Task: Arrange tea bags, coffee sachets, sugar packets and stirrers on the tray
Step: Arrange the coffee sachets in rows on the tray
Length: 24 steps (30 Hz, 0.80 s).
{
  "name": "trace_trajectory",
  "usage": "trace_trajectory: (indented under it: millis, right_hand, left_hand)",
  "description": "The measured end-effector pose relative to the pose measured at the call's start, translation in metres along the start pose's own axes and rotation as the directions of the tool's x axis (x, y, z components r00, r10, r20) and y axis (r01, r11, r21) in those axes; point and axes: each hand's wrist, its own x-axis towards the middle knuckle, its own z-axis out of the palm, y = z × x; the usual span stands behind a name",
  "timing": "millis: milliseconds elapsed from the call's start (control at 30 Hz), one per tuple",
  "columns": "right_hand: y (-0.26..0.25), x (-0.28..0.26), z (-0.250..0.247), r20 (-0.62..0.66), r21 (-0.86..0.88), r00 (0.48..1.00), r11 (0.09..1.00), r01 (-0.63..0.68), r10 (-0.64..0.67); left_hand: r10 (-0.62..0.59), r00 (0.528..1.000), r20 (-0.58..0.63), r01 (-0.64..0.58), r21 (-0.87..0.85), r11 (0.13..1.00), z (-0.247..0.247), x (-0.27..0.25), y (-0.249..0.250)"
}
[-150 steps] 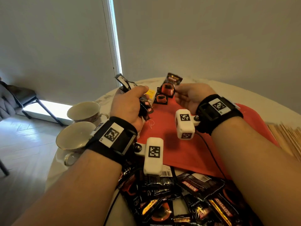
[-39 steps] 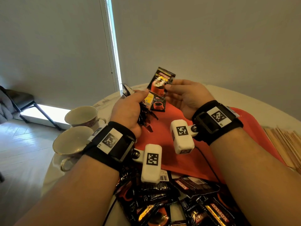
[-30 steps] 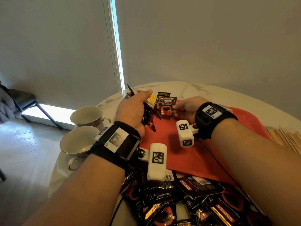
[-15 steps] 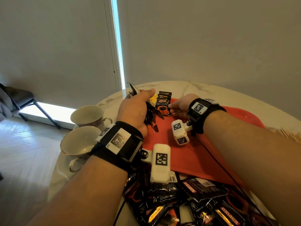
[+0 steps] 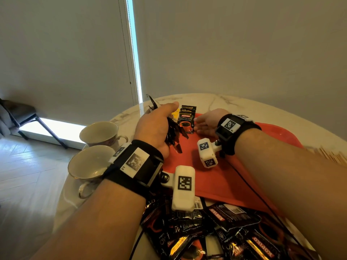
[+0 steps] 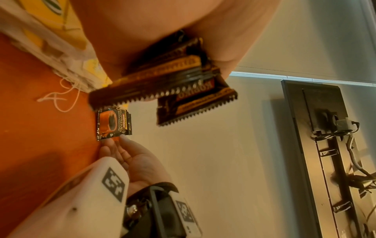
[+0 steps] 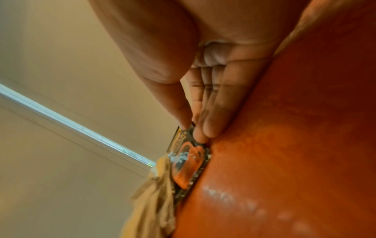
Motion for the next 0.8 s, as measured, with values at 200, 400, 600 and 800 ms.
trace_trajectory:
  millis: [200, 400, 600, 800]
  right_hand:
    - [-0.016, -0.048, -0.010, 0.106, 0.210, 0.973, 0.961, 0.179, -0.205]
    - [-0.029, -0.100, -0.013, 0.351, 0.058, 0.845, 0.910, 0.411, -0.404]
    - [-0.024, -0.087, -0.020, 0.247, 0.325, 0.878, 0.888, 0.324, -0.411]
    - [-0.025, -0.078, -0.023, 0.179, 0.466, 0.910, 0.847, 0.257, -0.374]
  left_hand:
    - [-0.018, 0.990, 0.139, 0.005, 0.097, 0.995, 0.004, -0.006, -0.004]
    - [0.138, 0.943, 0.301, -0.232, 0.301, 0.925, 0.006, -0.015, -0.009]
    - [0.162, 0.950, 0.268, -0.206, 0.144, 0.968, 0.006, -0.017, -0.003]
    - [0.142, 0.979, 0.148, -0.156, 0.091, 0.984, 0.007, -0.011, -0.004]
